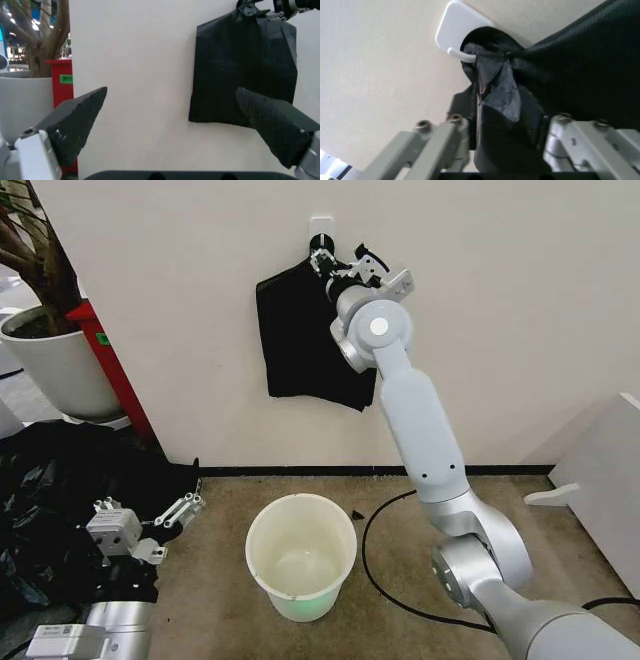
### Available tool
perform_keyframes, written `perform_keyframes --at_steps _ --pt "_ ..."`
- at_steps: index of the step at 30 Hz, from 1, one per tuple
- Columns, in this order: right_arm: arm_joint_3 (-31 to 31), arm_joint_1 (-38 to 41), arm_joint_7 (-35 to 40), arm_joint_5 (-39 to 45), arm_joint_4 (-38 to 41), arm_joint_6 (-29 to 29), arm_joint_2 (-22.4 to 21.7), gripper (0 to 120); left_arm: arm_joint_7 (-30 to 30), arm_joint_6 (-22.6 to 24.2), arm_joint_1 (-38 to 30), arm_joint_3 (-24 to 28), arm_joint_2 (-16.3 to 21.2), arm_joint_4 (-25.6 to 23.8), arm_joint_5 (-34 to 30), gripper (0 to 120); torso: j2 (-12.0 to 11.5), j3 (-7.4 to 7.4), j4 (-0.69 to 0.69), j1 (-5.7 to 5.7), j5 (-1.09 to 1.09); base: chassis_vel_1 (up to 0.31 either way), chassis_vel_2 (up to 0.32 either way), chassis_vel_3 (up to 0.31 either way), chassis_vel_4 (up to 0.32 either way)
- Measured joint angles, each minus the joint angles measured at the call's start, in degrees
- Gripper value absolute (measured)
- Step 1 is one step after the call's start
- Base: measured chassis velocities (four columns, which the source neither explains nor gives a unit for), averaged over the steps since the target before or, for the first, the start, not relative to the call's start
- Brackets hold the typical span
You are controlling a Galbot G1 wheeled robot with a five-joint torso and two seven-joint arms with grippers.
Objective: Place the garbage bag over the trash bin.
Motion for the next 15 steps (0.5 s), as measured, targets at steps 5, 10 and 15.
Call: perform_keyframes --at_steps 5,10,15 --pt "0.02 -0.01 -0.16 0.11 -0.02 -0.02 -0.27 5 0.0 -0.03 0.12 0.13 0.02 0.0 0.05 100 0.0 0.0 0.0 0.0 0.0 0.0 0.0 0.0 0.0" --pt "-0.15 0.07 -0.28 0.22 -0.21 -0.21 -0.34 0 0.06 -0.06 0.26 0.24 0.02 0.0 0.08 100 0.0 0.0 0.0 0.0 0.0 0.0 0.0 0.0 0.0" --pt "-0.71 -1.01 0.18 0.2 0.99 -0.2 -0.74 0 0.08 -0.2 0.31 0.25 -0.04 0.0 0.29 100 0.0 0.0 0.01 0.0 0.0 0.0 0.0 0.0 0.0"
